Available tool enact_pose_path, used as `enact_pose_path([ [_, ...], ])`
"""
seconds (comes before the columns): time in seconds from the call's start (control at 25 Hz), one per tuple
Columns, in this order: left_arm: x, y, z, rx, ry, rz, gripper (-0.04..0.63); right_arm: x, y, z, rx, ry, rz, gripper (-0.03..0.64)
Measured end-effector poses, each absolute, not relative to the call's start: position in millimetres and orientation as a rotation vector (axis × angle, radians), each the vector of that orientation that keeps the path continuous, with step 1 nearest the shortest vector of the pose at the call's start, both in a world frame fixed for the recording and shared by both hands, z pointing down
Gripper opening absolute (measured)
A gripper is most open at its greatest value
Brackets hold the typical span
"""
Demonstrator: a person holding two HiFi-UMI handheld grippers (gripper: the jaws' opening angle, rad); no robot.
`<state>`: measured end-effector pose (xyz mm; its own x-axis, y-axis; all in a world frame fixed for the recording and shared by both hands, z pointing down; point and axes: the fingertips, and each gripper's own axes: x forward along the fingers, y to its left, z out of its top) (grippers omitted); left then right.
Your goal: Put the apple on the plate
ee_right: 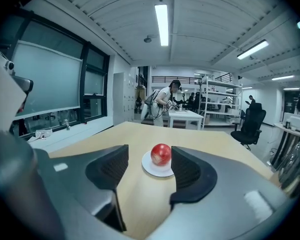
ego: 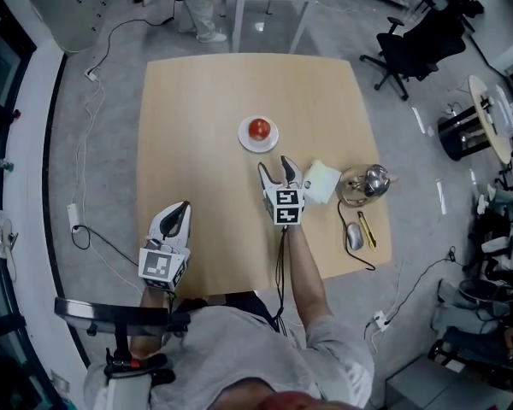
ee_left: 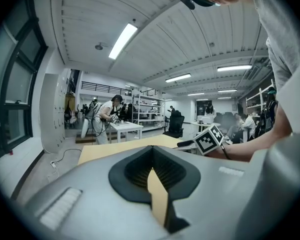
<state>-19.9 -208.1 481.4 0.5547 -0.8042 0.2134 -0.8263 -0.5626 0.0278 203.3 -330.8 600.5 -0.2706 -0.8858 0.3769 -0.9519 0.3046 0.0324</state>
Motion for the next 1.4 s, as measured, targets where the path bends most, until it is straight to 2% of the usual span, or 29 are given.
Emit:
enact_pose_path([
  [0.6, -33.8, -179.9, 449.5, 2.713, -1.376, 0.198, 0.018, 195.9, -255.7, 530.6, 1.804, -2.291, 0.221, 0.207],
  [0.96, -32.1, -170.1, 445.3, 2.757, -1.328, 0.166, 0.018, 194.1, -209.3, 496.8, 1.946, -2.303, 0.140, 0.123],
  [1.4, -25.9, -156.9, 451.9, 2.813, -1.237, 0.135, 0.018, 204.3, -158.9, 495.3, 2.047, -2.233, 0.123, 0.110],
])
